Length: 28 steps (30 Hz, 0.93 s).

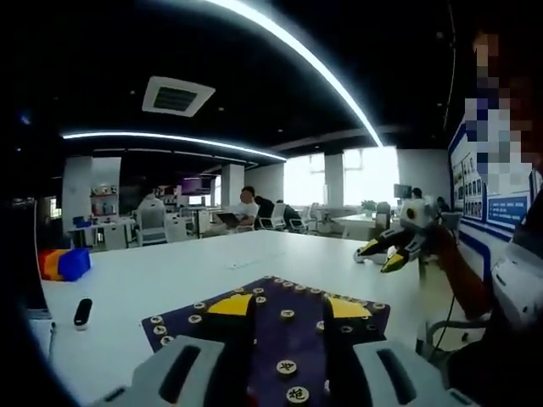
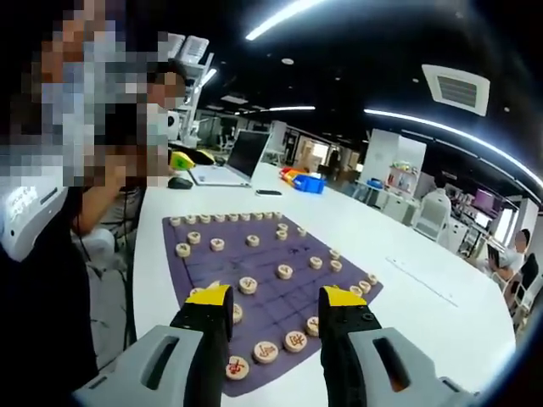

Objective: Pick up the chess pieces one by one and place each piece onto its starting position on the chessboard, setting the pieces on their correct points until all the chess pieces are arranged in the starting layout

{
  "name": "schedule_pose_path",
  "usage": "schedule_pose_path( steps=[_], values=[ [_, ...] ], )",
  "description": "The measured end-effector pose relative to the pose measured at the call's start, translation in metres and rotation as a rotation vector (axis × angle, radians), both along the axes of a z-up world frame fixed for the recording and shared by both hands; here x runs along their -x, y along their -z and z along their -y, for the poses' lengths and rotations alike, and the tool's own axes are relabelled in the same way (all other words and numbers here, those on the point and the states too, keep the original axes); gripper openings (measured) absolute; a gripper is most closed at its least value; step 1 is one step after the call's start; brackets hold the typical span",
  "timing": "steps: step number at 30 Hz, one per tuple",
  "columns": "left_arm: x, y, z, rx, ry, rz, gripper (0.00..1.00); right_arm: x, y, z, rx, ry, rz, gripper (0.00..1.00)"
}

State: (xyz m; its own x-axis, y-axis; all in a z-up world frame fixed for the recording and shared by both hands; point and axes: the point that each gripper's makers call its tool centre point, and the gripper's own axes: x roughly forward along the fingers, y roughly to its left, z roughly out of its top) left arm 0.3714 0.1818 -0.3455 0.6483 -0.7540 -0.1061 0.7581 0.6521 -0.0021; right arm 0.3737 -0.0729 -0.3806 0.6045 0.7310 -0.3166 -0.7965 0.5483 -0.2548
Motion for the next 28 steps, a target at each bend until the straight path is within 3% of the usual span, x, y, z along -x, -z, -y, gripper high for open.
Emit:
schedule_pose_path(
  steps=[28],
  values=[
    [0.0048,-0.0021,0.0008,0.001,0.008,0.010,0.34,0.0016,0.0004,-0.0050,0.011,-0.002,0.001,0.41]
  ],
)
